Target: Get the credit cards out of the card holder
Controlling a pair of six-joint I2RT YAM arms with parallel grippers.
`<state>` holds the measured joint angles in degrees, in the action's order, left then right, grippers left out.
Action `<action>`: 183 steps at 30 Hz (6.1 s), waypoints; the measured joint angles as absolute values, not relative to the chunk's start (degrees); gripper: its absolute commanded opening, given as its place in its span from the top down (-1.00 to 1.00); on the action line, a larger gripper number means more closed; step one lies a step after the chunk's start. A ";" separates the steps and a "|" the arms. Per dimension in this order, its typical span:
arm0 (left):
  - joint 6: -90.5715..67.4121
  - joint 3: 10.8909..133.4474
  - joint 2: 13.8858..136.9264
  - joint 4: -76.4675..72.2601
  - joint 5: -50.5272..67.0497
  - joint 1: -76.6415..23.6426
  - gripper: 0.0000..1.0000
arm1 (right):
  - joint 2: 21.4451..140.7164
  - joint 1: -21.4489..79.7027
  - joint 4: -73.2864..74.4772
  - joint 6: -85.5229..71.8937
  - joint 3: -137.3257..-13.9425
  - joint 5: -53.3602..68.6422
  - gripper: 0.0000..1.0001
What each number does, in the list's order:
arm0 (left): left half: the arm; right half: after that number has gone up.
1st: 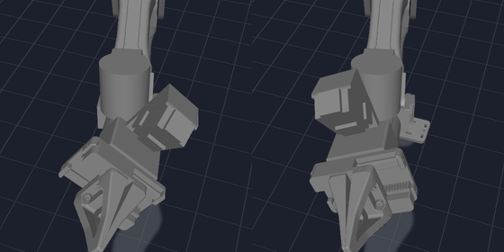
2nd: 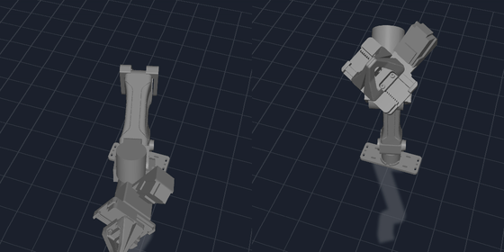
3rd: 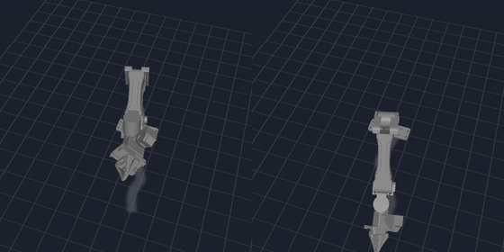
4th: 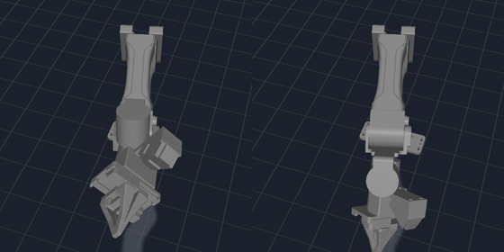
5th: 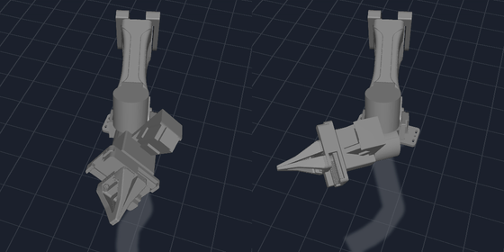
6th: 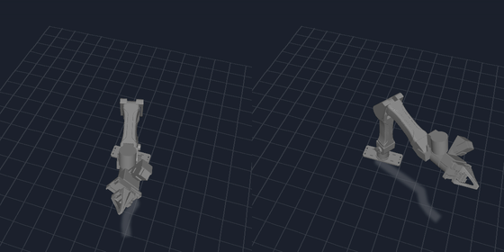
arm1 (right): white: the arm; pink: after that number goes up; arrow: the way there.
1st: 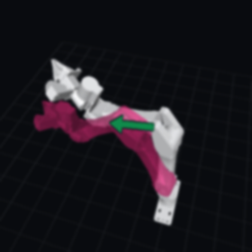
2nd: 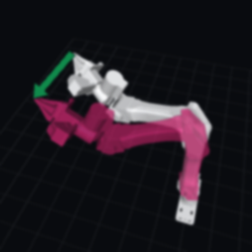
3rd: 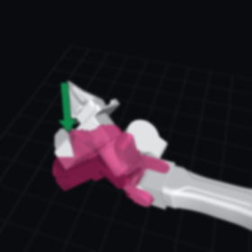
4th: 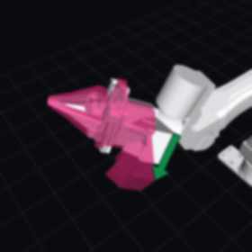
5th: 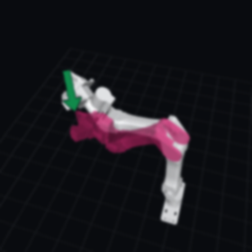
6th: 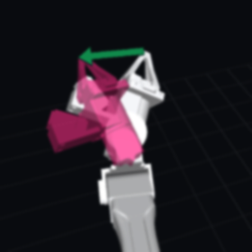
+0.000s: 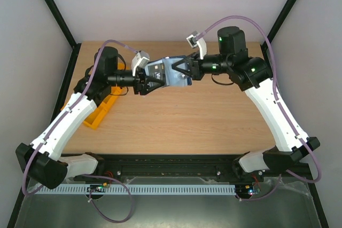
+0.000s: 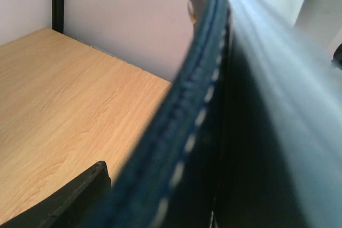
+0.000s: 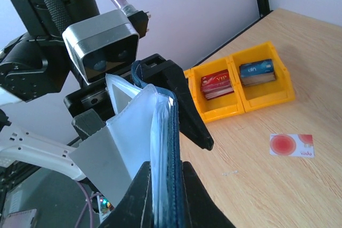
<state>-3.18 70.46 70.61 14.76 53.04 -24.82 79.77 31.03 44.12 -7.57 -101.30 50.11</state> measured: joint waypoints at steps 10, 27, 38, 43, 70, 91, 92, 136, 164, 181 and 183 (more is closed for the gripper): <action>3.70 74.46 70.61 22.90 54.19 -24.71 -0.24 | 79.77 29.95 42.76 -5.89 -100.31 52.80 0.97; 6.35 75.48 70.46 28.12 54.22 -23.81 0.96 | 79.75 29.63 41.65 -4.95 -97.97 53.04 0.96; -3.66 73.76 71.29 26.20 23.29 -24.08 0.96 | 82.30 29.45 41.10 -11.79 -95.85 32.10 0.26; -5.80 73.76 74.13 26.89 8.25 -24.91 0.96 | 85.45 33.01 39.86 -14.37 -96.01 29.69 0.28; -11.20 70.74 69.52 17.26 45.65 -24.29 0.96 | 80.20 32.51 4.38 -24.27 -78.15 50.85 0.62; -10.92 66.63 67.02 9.67 52.64 -24.03 0.96 | 77.87 32.25 12.97 -15.99 -78.13 57.34 0.49; -10.90 66.54 66.94 9.47 52.80 -24.03 0.96 | 77.89 32.25 13.39 -15.68 -78.19 57.67 0.51; -16.58 62.81 66.72 -0.54 55.27 -23.75 0.65 | 77.28 27.03 14.26 -16.69 -77.84 64.10 0.97; -19.00 57.25 66.35 0.54 44.88 -23.44 0.96 | 73.69 19.40 20.86 -13.74 -74.04 54.76 0.97; -20.29 56.42 89.43 -9.76 43.90 -38.39 0.96 | 67.85 19.14 27.24 -17.15 -71.13 40.84 0.97; -19.11 57.87 91.85 -10.90 46.19 -39.88 0.96 | 66.98 19.14 27.92 -17.23 -70.94 40.01 0.97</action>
